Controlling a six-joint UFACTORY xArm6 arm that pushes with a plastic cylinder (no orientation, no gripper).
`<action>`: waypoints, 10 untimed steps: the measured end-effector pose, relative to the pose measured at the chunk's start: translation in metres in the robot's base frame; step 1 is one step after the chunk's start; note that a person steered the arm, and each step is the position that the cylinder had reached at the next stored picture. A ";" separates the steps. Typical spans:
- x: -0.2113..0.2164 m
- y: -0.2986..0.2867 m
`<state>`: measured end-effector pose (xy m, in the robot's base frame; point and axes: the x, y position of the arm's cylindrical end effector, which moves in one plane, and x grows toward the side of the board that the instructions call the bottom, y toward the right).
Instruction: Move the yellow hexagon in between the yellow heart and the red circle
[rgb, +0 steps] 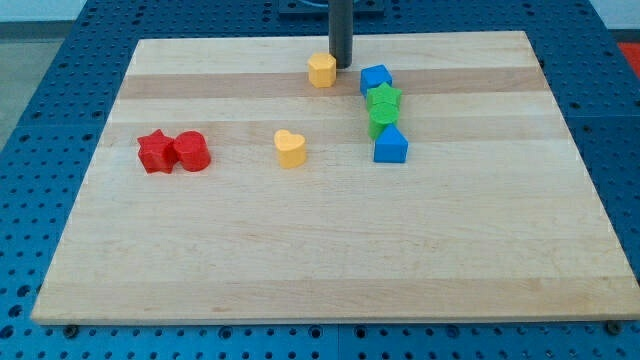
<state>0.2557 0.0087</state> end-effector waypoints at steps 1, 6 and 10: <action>0.017 -0.004; 0.047 -0.078; 0.058 -0.113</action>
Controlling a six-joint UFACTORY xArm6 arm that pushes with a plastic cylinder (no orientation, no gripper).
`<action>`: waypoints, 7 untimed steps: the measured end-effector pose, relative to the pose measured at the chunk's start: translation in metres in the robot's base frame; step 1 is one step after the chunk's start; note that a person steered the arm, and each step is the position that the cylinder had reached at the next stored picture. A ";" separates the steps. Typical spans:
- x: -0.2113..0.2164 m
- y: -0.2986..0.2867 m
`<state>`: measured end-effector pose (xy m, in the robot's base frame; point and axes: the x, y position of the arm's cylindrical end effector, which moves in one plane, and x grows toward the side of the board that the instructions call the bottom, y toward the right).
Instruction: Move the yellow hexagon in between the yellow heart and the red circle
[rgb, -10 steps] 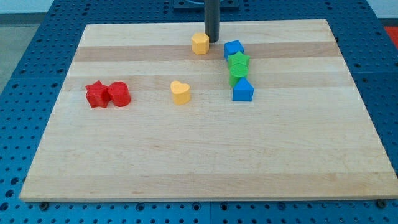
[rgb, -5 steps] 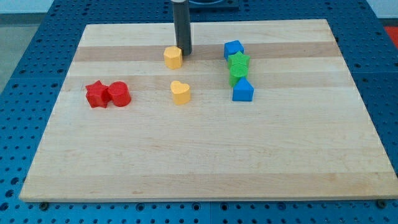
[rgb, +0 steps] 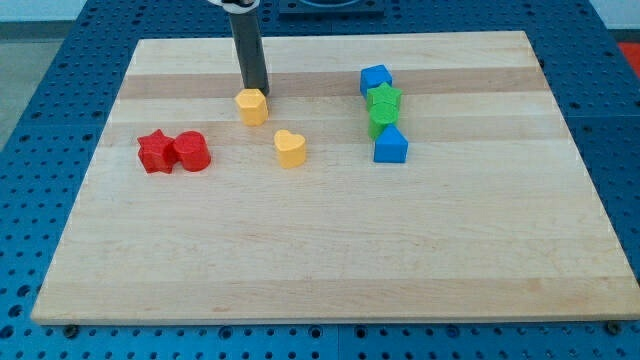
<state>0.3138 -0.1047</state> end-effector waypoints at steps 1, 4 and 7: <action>0.010 0.000; 0.041 0.000; 0.071 0.000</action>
